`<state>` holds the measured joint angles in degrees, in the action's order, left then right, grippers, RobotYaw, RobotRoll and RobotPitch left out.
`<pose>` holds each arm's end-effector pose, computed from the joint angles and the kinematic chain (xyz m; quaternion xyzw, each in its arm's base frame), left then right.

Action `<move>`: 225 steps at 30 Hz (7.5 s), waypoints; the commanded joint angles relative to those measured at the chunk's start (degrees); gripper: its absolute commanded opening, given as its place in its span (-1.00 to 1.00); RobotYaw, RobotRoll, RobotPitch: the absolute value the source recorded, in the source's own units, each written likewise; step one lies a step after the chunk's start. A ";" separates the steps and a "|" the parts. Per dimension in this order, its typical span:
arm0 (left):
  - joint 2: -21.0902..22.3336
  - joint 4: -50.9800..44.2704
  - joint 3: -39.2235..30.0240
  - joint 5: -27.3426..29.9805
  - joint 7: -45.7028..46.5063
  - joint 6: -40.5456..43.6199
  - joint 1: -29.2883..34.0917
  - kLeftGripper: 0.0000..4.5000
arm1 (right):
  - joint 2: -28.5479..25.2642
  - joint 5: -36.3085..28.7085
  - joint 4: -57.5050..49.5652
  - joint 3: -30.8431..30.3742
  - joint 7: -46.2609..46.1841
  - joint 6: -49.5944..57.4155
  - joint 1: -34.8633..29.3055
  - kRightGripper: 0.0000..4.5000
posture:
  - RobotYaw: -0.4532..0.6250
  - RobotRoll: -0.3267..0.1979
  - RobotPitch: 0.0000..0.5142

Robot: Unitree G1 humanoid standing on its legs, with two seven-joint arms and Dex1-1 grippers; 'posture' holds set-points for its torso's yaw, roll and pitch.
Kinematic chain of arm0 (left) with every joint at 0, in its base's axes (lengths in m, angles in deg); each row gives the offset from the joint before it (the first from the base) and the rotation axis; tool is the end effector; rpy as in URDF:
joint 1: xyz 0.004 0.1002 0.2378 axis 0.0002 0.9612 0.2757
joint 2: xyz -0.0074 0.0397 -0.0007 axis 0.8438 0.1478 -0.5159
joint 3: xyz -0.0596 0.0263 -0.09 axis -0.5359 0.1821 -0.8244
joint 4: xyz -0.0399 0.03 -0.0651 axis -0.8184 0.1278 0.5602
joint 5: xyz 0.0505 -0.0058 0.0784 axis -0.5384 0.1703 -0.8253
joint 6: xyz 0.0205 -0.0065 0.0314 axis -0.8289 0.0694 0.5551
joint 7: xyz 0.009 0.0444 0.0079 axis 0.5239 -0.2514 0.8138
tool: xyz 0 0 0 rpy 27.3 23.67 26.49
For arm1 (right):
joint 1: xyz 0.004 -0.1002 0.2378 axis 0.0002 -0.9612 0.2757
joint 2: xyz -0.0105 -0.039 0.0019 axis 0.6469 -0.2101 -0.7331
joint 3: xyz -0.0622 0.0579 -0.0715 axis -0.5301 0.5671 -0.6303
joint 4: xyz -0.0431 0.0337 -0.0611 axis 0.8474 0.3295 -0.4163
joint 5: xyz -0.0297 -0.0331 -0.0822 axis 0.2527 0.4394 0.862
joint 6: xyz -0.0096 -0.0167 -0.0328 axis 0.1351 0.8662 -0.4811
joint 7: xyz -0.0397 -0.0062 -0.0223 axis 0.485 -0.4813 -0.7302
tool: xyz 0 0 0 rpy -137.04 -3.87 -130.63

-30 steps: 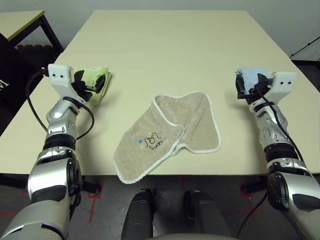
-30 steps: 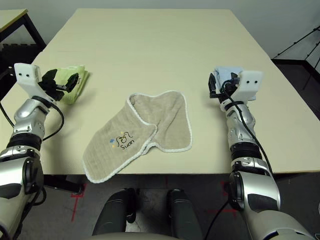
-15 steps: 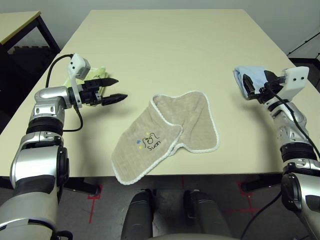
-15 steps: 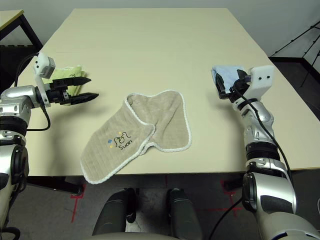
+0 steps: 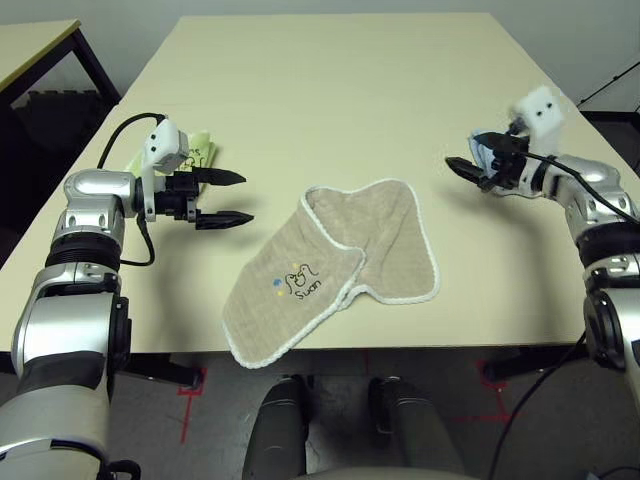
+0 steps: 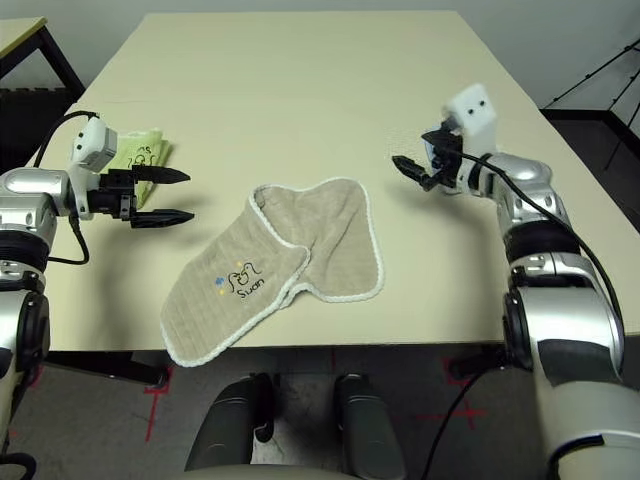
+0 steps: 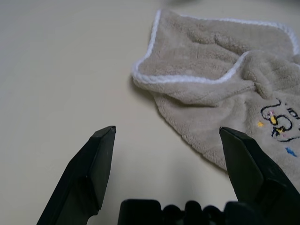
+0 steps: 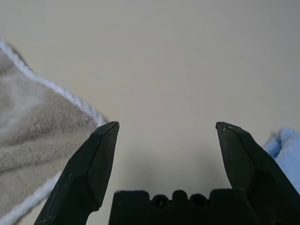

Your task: Fold the towel and set it aside.

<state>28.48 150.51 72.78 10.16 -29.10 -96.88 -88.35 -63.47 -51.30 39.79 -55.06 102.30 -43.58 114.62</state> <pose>0.3261 0.3163 0.1982 0.2106 0.0784 -0.5519 0.8030 0.3575 -0.2643 0.2041 -0.2119 0.1135 0.2999 0.9232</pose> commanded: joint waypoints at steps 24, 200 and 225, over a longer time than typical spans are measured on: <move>1.25 -25.70 -1.77 7.73 1.60 13.75 12.63 0.98 | 5.98 4.75 4.97 -2.06 3.57 -4.25 1.93 1.00 | 0.08 0.25 -0.13; 7.47 -27.08 5.02 -1.11 36.46 40.64 -6.97 -0.99 | -6.26 -11.69 -0.10 16.42 -6.58 -9.07 5.13 -1.00 | 0.03 0.25 -0.28; -3.76 9.27 -2.03 -6.16 75.52 2.07 -33.06 -0.99 | -3.71 -10.42 4.39 17.62 -26.59 -21.04 15.90 -1.00 | 0.02 0.25 -0.19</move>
<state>21.95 158.11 73.03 5.32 40.50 -88.77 -120.01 -64.86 -59.43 42.74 -41.72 79.53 -59.18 130.48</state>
